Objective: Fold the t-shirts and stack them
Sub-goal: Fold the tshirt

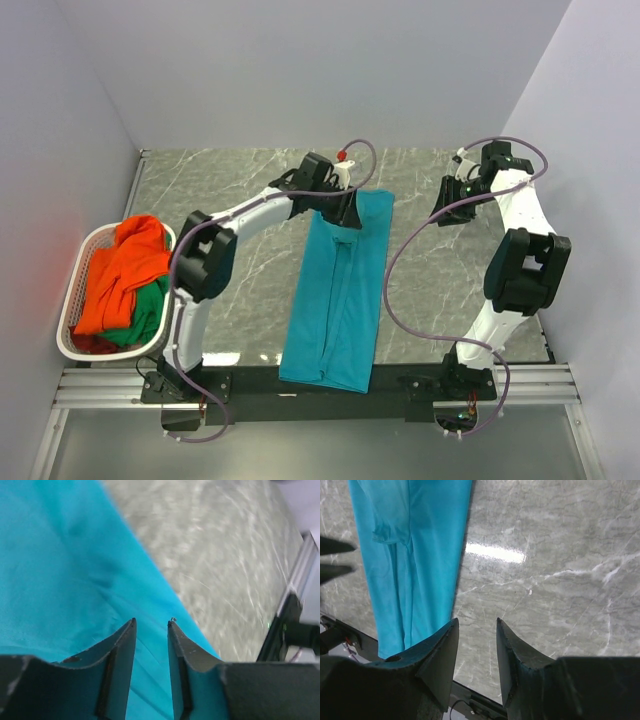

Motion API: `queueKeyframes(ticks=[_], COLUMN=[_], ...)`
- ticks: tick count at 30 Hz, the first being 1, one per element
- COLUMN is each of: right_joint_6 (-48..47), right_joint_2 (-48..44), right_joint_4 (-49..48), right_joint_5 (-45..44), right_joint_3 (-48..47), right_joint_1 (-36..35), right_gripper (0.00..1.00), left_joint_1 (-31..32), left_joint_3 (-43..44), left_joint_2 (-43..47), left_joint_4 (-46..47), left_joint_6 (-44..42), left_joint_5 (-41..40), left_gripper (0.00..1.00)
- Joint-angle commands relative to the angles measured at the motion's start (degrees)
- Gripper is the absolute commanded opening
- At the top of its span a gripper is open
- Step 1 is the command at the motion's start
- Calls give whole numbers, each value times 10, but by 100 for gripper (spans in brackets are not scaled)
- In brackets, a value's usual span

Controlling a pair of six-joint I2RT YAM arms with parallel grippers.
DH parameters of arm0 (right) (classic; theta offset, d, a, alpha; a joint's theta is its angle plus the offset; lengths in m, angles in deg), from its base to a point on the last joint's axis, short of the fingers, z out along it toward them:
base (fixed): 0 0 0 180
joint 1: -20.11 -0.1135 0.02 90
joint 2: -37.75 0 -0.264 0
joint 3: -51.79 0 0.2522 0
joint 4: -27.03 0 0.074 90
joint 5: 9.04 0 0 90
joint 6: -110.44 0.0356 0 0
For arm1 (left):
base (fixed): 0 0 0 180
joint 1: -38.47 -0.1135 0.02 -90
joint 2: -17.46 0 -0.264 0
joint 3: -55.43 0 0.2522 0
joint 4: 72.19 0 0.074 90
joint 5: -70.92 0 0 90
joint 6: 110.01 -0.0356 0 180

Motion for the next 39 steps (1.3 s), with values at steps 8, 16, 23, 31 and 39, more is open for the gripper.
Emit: queueKeyframes(ticks=[8, 16, 23, 31, 39], right_joint_6=[7, 6, 1, -15, -122], right_joint_2=[-41, -30, -22, -35, -79], right_joint_4=[-2, -4, 1, 16, 33], right_joint_5=[-24, -29, -27, -8, -51], right_joint_3=[11, 8, 1, -13, -112], right_joint_1=[2, 2, 2, -3, -10], right_gripper=[43, 43, 43, 44, 49], left_joint_1=[-49, -131, -173, -185, -196], left_joint_3=[105, 166, 316, 312, 181], left_joint_2=[-161, -233, -314, -262, -3], left_joint_4=[1, -53, -58, 28, 53], left_joint_6=[185, 178, 117, 25, -45], left_joint_5=[-82, -104, -102, -91, -73], left_gripper=[26, 25, 29, 49, 86])
